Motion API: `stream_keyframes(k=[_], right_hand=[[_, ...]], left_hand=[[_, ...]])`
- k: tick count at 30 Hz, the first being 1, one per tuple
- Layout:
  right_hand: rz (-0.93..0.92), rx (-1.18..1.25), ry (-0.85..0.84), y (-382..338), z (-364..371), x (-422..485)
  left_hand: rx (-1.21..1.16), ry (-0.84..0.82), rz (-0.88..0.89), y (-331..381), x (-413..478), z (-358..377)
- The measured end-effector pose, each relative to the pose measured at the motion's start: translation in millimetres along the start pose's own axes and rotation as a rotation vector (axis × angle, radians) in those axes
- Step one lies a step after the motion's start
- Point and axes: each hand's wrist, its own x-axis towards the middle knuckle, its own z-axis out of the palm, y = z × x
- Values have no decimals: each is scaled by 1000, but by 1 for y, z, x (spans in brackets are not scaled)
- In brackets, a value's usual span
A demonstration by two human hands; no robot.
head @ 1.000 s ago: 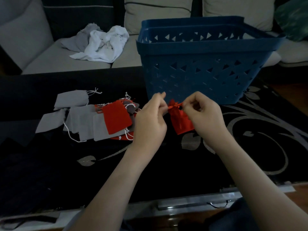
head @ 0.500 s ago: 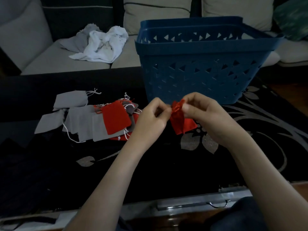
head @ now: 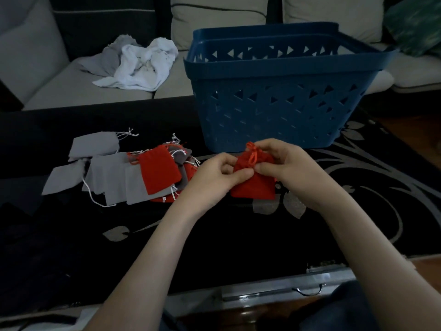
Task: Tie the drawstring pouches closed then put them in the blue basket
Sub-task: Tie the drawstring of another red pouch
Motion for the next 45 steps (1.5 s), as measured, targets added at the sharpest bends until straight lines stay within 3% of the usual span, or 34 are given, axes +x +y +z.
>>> stream_keyframes(k=[7, 11, 16, 20, 25, 30, 34, 38, 41, 45], right_hand=[[-19, -326, 212, 24, 4, 17], [21, -584, 165, 47, 2, 28], [52, -872, 181, 44, 7, 34], [-66, -822, 225, 20, 30, 27], [-206, -775, 142, 5, 71, 24], [-189, -717, -3, 5, 108, 34], [-161, -445, -70, 1, 121, 40], [7, -138, -148, 0, 129, 39], [55, 26, -184, 1, 137, 37], [124, 100, -127, 4, 142, 39]], left_hand=[[302, 118, -12, -13, 9, 25], [426, 102, -51, -17, 7, 26], [764, 299, 84, -15, 1, 11], [1109, 418, 1, -18, -2, -4], [1182, 506, -136, -23, -6, -23], [935, 493, -224, -22, -14, -44], [477, 504, -177, -26, -15, -65], [48, 636, -386, -29, -13, -85], [-393, 604, -492, -27, -12, -92], [-502, 582, -510, -24, -16, -92]])
